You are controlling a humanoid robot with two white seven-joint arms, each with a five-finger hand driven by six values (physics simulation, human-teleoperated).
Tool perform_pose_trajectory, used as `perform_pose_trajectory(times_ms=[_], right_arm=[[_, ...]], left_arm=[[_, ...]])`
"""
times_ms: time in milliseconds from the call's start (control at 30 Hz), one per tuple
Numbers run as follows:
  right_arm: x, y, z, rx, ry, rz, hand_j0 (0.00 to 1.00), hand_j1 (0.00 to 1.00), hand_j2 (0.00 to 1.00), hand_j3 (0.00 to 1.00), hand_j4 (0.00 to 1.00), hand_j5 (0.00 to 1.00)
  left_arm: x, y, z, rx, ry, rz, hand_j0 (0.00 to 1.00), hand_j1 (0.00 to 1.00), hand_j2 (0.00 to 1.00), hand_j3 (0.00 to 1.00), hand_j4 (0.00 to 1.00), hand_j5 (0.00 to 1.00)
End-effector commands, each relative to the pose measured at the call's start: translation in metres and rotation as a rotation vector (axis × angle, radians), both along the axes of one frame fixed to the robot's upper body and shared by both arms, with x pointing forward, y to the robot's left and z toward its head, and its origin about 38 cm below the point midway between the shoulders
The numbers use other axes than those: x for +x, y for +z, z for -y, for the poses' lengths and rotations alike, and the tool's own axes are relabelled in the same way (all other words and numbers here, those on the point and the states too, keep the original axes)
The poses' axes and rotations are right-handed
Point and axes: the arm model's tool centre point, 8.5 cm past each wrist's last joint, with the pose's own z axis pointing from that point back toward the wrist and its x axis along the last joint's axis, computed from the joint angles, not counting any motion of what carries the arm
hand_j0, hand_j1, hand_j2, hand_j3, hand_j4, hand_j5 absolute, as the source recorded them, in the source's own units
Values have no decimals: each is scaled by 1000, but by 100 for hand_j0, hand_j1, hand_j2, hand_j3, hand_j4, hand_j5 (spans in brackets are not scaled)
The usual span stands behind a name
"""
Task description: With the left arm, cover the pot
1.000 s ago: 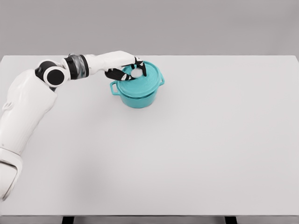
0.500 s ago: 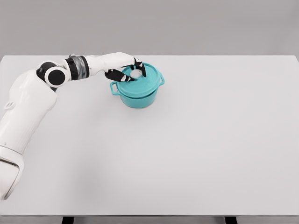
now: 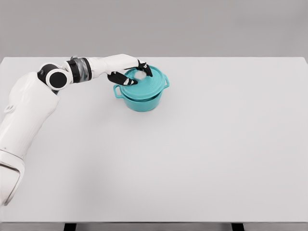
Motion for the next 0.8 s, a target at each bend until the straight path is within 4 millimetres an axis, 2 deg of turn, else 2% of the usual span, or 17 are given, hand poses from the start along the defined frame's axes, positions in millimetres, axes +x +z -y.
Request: perform_pose_trajectory(times_ms=[0, 200, 267, 767], right_arm=[[0, 0, 0, 0, 0, 1, 100, 100, 100, 100, 100, 100], [0, 0, 0, 0, 0, -1, 100, 100, 100, 100, 100, 100], [1, 0, 0, 0, 0, 1, 100, 100, 100, 100, 100, 100], [0, 0, 0, 0, 0, 1, 100, 100, 100, 100, 100, 100]], left_arm=[[0, 1, 0, -9, 4, -2, 69, 69, 69, 69, 69, 69], [0, 1, -1, -8, 5, -2, 72, 72, 72, 72, 72, 72], [0, 1, -1, -8, 5, -2, 76, 76, 76, 76, 76, 76], [0, 0, -3, -6, 9, -4, 81, 81, 81, 81, 81, 81]])
